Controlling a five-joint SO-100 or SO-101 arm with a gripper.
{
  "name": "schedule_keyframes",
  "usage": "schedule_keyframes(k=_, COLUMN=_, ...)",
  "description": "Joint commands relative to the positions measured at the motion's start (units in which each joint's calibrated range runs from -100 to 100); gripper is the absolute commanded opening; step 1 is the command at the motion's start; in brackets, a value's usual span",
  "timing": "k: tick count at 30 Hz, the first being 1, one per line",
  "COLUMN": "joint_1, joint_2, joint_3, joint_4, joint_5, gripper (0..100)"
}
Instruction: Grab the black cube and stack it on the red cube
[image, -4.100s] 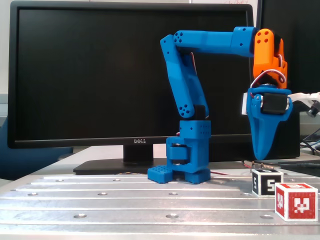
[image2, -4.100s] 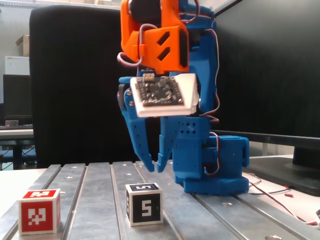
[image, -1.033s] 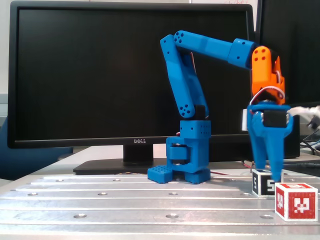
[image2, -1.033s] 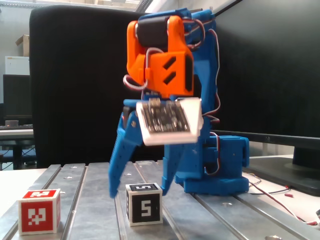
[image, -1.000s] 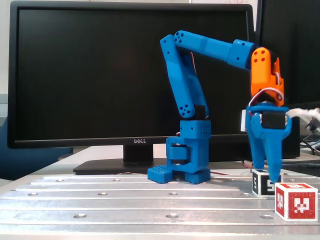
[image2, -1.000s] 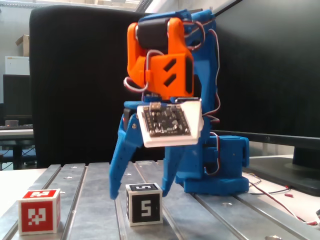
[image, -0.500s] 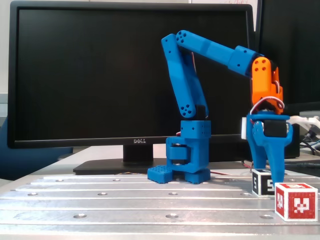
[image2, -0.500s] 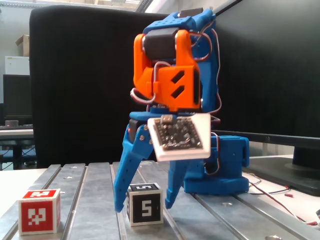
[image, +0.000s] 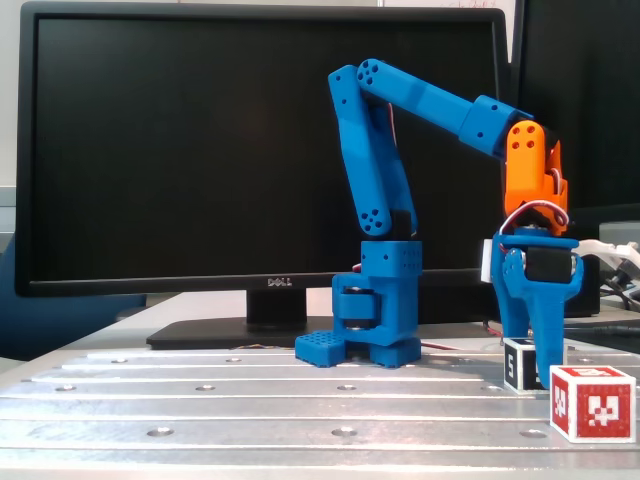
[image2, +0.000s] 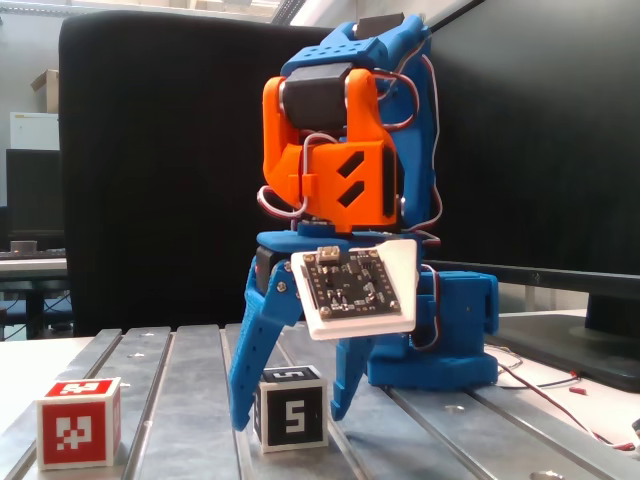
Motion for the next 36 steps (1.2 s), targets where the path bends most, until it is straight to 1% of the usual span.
schedule_keyframes(k=1, joint_1=0.4, joint_2=-0.3, joint_3=-2.0, joint_4=0.0, joint_5=0.2, gripper=27)
schedule_keyframes(k=22, joint_1=0.5, joint_2=-0.1, joint_3=-3.3, joint_4=0.2, joint_5=0.3, gripper=27)
schedule_keyframes(k=27, joint_1=0.5, joint_2=-0.4, joint_3=-3.3, joint_4=0.2, joint_5=0.3, gripper=22)
schedule_keyframes(k=36, joint_1=0.5, joint_2=-0.4, joint_3=-3.3, joint_4=0.2, joint_5=0.3, gripper=21)
